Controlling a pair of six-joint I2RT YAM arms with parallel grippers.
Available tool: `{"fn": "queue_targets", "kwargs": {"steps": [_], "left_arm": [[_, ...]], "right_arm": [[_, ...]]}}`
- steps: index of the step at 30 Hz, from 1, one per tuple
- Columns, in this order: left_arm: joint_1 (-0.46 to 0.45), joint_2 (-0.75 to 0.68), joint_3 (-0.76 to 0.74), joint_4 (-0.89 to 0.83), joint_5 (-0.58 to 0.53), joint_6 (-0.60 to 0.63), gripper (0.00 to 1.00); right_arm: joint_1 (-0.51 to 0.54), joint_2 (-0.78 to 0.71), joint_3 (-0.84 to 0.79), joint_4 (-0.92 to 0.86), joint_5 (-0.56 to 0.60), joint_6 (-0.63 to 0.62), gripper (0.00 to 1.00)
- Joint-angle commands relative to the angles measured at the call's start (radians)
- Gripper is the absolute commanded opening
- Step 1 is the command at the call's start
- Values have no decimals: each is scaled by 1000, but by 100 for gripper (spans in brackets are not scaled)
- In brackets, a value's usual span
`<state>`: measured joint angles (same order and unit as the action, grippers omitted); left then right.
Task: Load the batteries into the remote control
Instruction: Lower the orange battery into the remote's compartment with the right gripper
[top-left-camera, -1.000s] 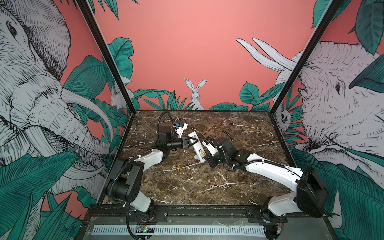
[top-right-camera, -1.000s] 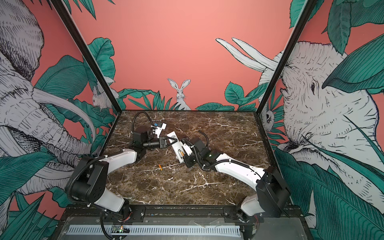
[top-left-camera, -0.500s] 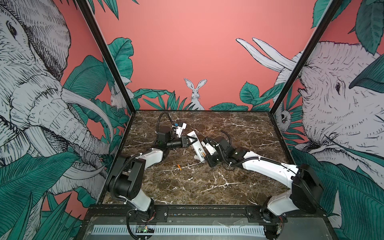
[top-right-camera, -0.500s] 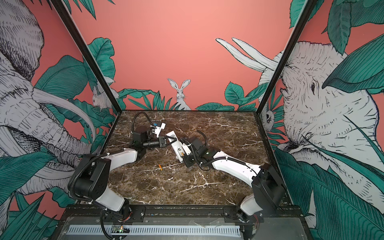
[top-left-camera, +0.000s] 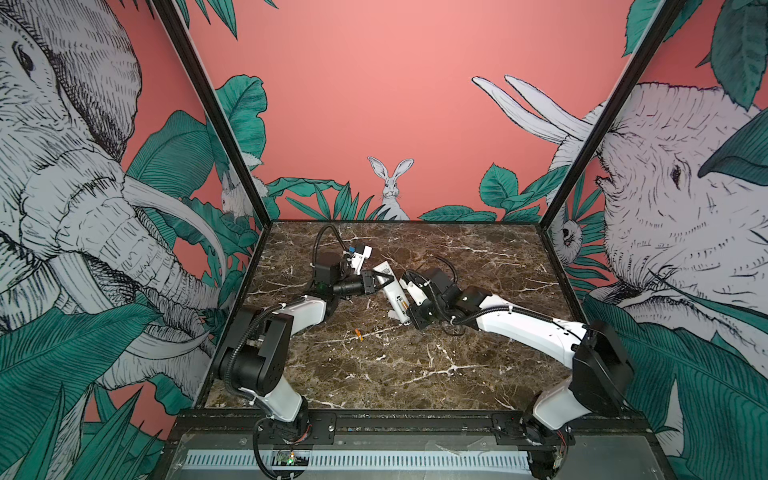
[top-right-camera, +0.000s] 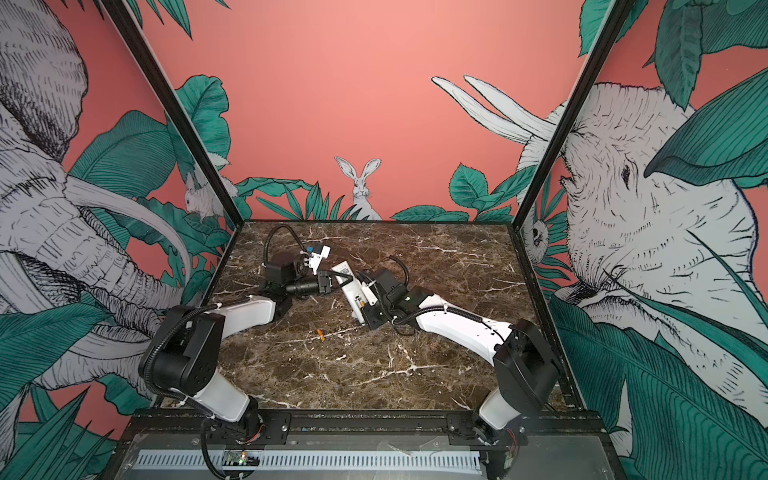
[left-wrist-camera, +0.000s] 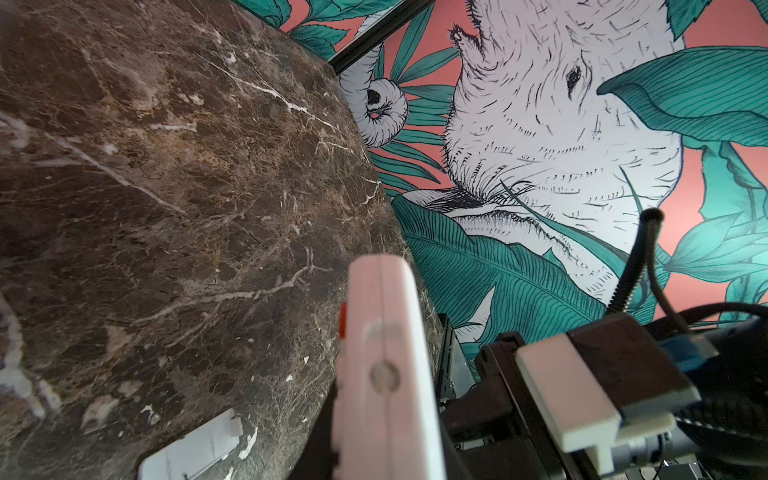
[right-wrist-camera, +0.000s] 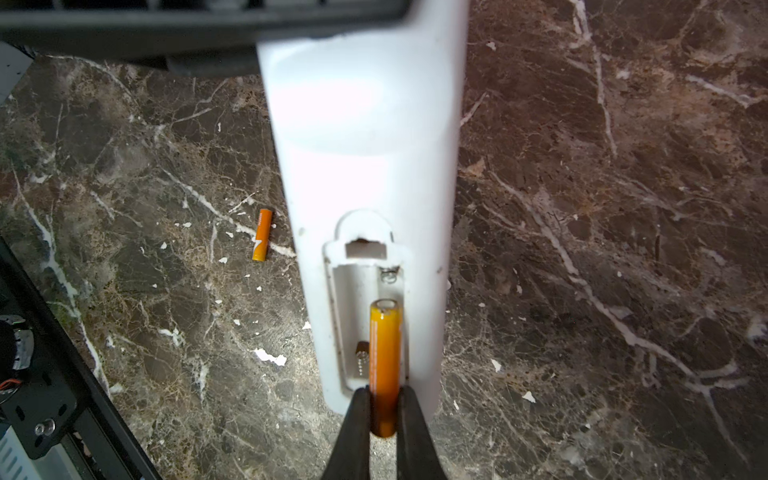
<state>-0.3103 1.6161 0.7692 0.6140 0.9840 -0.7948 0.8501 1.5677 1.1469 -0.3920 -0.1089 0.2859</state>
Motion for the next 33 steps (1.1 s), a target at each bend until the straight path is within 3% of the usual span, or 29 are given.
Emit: {"fn": "queue_targets", "kwargs": {"steps": [1, 24, 33], "left_arm": [[8, 1, 17, 82, 33, -50, 0], [31, 71, 5, 220, 44, -187, 0], [38, 119, 3, 322, 64, -292, 0]], "right_arm": [[4, 18, 29, -34, 25, 15, 12], [6, 11, 42, -37, 12, 3, 21], [6, 21, 58, -51, 25, -8, 17]]}}
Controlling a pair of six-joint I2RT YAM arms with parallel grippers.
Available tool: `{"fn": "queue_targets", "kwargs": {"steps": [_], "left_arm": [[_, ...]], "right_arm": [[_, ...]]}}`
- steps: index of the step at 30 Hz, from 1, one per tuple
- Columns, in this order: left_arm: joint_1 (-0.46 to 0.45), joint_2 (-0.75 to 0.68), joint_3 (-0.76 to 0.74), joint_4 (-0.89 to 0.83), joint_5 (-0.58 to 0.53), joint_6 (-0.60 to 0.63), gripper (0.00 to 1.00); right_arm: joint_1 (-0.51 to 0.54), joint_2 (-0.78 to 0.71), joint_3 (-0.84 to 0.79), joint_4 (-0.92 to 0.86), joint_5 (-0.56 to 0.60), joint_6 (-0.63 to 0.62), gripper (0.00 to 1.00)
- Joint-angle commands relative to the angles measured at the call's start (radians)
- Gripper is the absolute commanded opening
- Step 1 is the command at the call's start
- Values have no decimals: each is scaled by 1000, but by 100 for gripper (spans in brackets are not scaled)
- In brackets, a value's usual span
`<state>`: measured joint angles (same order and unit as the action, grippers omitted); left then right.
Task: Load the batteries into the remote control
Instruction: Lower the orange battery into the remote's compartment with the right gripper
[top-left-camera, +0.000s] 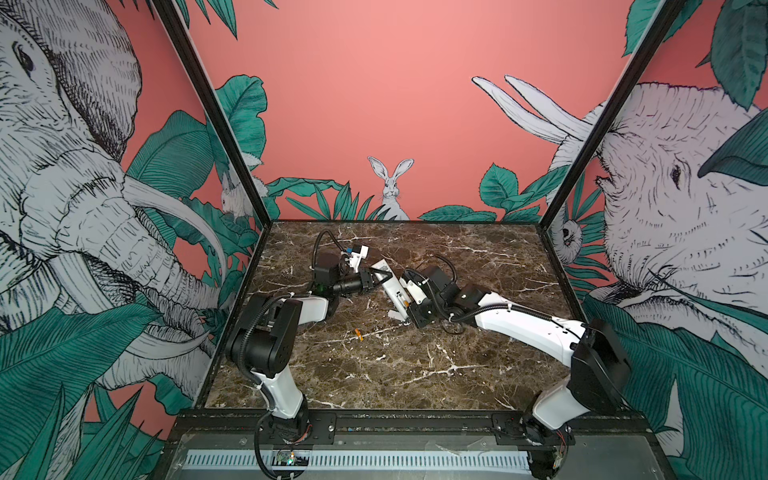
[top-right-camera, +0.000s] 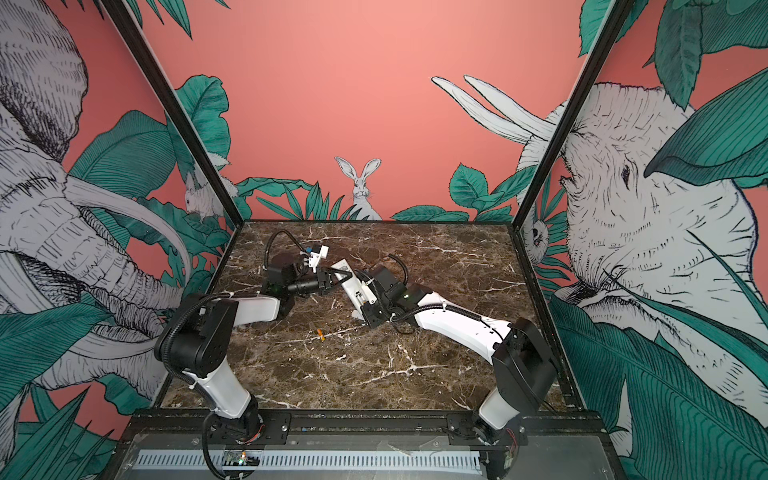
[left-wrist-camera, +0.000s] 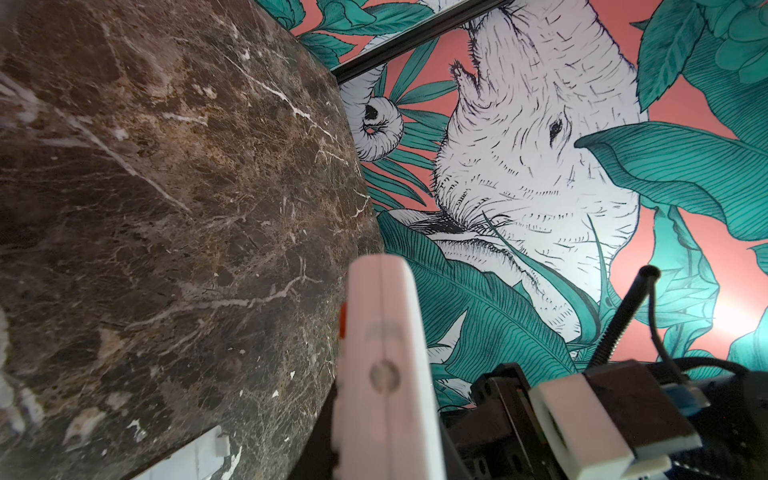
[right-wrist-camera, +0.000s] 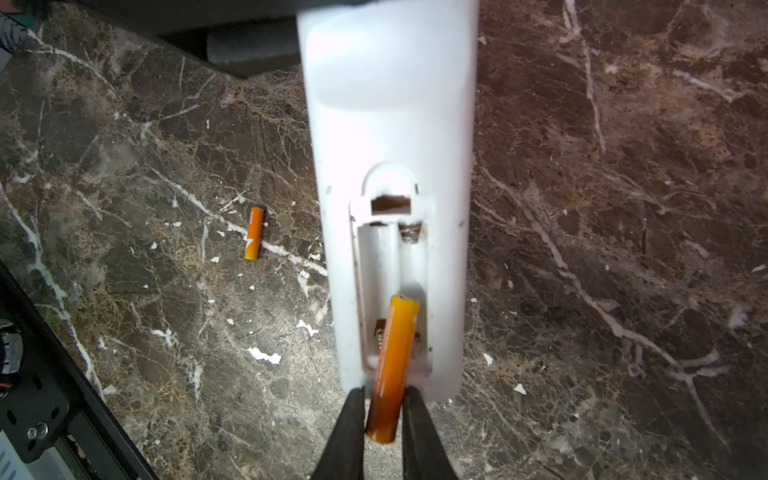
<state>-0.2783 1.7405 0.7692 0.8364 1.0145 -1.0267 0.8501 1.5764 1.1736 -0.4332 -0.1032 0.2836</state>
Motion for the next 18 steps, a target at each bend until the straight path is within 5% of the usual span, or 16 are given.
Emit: {"fn": "queue_targets", "kwargs": {"steps": [1, 18], "left_arm": [[7, -4, 3, 98, 34, -61, 0], [8, -27, -8, 56, 33, -111, 0]], "right_arm": [[6, 13, 33, -12, 25, -6, 16], [2, 65, 107, -60, 93, -3, 13]]}}
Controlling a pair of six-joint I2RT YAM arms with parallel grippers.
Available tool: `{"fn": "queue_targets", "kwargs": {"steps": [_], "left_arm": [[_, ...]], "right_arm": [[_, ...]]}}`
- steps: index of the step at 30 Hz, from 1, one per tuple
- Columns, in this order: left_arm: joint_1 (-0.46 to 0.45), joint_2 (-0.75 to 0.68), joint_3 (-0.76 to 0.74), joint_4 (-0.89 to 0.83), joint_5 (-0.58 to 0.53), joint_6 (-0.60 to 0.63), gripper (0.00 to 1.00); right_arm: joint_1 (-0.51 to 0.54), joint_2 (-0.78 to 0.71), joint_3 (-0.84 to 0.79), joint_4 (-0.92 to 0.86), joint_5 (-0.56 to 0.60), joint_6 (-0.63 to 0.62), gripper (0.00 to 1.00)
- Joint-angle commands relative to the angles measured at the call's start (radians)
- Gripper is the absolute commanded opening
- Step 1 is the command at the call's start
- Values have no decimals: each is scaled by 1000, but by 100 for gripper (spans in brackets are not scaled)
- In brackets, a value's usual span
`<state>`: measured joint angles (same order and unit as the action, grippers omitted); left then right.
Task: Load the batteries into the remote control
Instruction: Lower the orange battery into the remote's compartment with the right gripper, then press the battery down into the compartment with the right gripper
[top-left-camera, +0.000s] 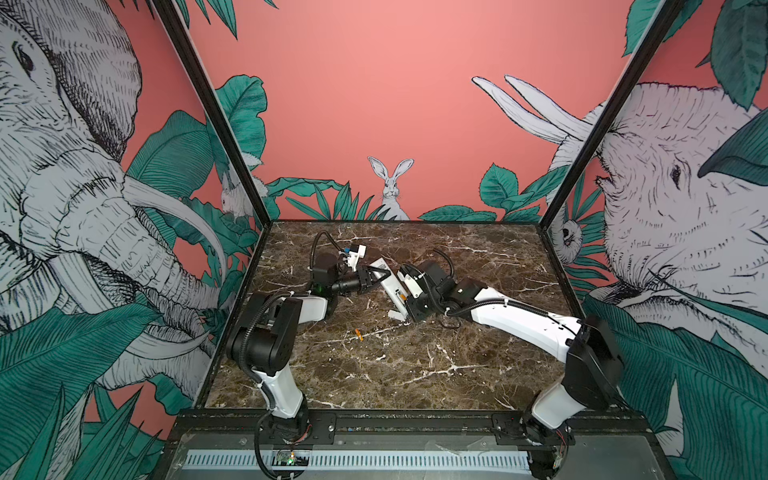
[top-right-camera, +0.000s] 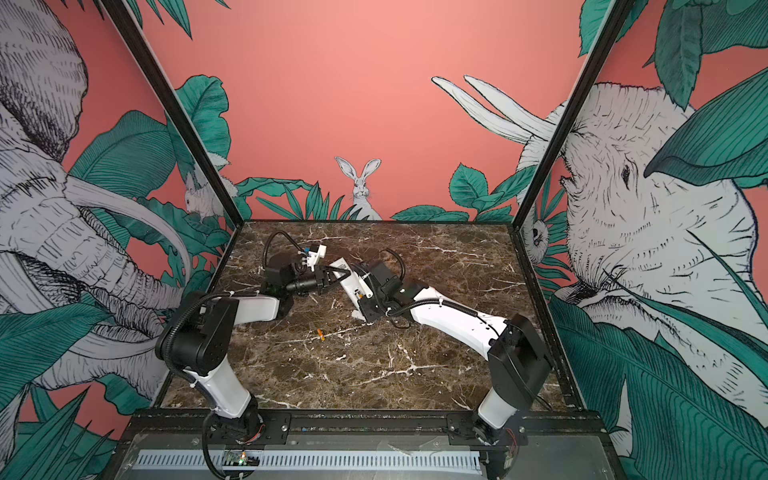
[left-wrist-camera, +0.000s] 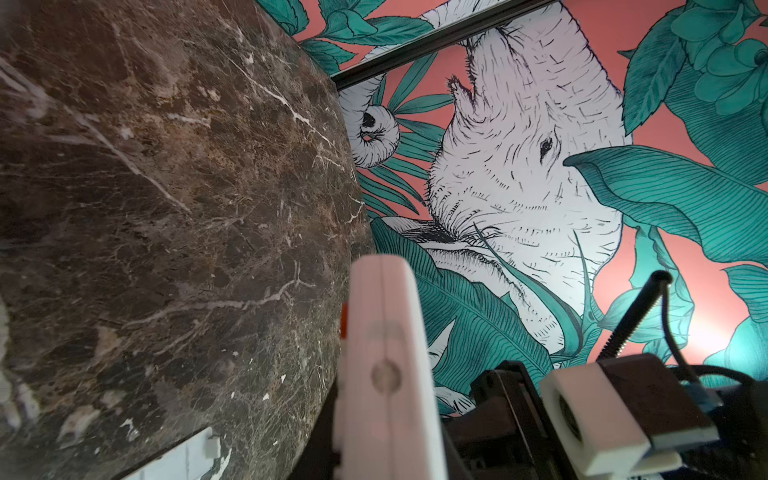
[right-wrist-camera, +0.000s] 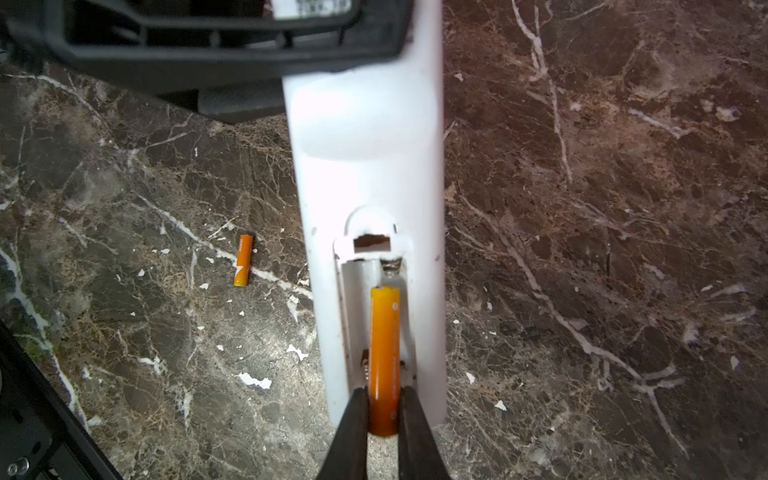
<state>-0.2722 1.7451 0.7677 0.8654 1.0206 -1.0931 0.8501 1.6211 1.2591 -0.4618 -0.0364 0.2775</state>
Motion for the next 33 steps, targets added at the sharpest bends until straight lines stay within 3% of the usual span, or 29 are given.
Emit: {"fn": "queue_targets", "kwargs": {"steps": [1, 9, 20, 33], "left_arm": [[3, -33, -8, 26, 26, -50, 0], [23, -23, -21, 47, 9, -85, 0], [37, 40, -33, 212, 11, -202, 0], [44, 43, -34, 184, 16, -180, 0]], "right_arm": [[1, 22, 24, -37, 34, 10, 13], [0, 26, 29, -51, 30, 31, 14], [0, 23, 46, -48, -3, 10, 26], [-1, 37, 108, -61, -5, -19, 29]]}}
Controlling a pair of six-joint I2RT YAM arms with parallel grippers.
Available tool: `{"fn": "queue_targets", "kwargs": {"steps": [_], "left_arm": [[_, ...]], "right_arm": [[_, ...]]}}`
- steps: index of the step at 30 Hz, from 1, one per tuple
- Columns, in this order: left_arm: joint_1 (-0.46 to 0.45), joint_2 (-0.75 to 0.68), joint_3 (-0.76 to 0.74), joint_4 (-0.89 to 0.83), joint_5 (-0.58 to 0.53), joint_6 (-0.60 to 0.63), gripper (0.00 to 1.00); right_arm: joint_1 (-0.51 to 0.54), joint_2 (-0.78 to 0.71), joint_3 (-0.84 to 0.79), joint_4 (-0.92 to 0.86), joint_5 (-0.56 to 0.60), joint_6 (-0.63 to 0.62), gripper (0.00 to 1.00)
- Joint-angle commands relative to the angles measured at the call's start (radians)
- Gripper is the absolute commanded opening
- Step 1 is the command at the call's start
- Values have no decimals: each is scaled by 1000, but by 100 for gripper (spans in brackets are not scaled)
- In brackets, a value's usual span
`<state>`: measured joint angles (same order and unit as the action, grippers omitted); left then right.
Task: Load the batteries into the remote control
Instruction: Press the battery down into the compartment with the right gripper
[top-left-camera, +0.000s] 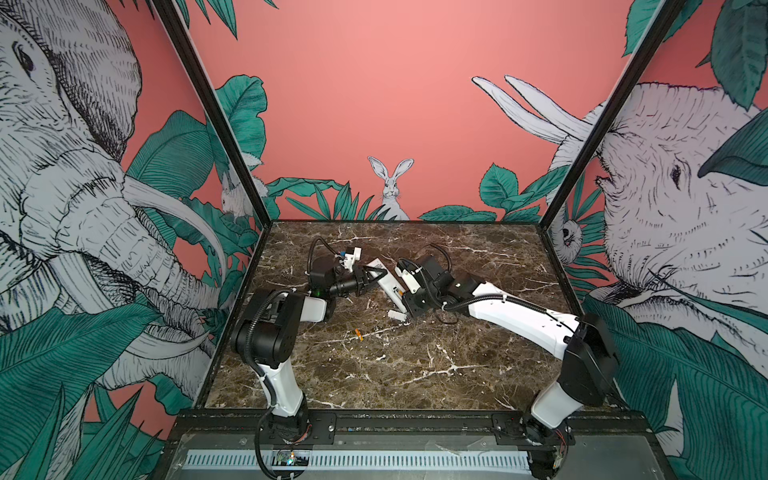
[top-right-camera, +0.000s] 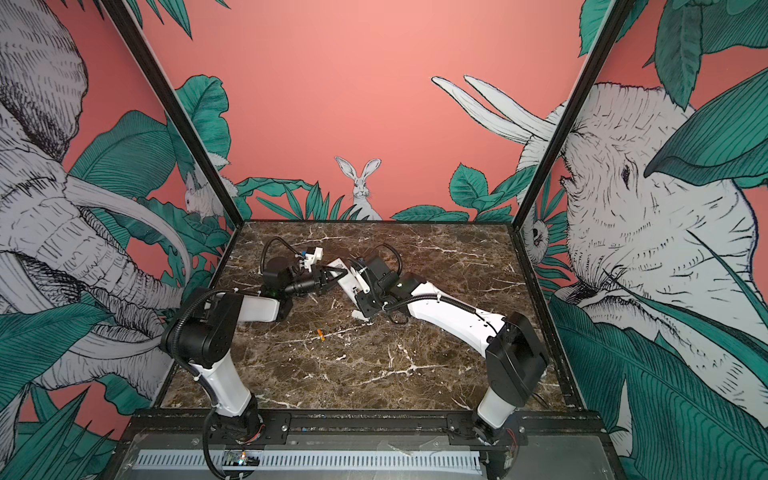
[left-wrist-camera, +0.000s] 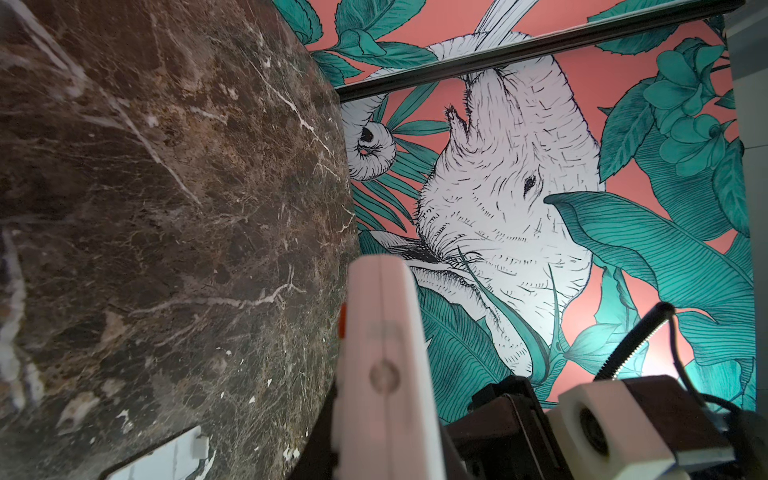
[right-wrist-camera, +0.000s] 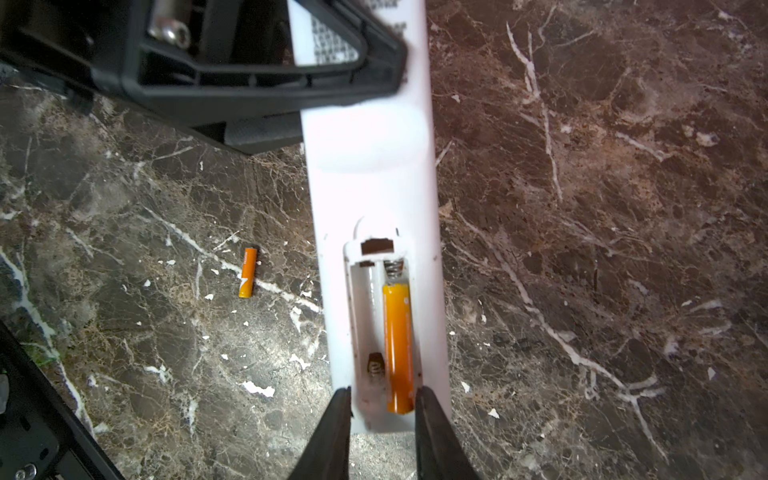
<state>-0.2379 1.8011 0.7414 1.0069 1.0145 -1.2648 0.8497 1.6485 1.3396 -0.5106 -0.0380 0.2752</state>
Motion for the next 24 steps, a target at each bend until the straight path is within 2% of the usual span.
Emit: {"fn": "queue_targets", "kwargs": {"steps": [1, 5, 12, 24], "left_arm": [[9, -14, -9, 37, 22, -4, 0], [11, -16, -10, 32, 24, 0, 0], [12, -21, -10, 27, 24, 3, 0], [13, -25, -14, 27, 27, 4, 0]], "right_arm": [[0, 10, 33, -13, -4, -19, 29], [0, 22, 58, -38, 8, -32, 29], [-15, 31, 60, -53, -4, -42, 22], [-29, 50, 60, -51, -5, -62, 15]]}}
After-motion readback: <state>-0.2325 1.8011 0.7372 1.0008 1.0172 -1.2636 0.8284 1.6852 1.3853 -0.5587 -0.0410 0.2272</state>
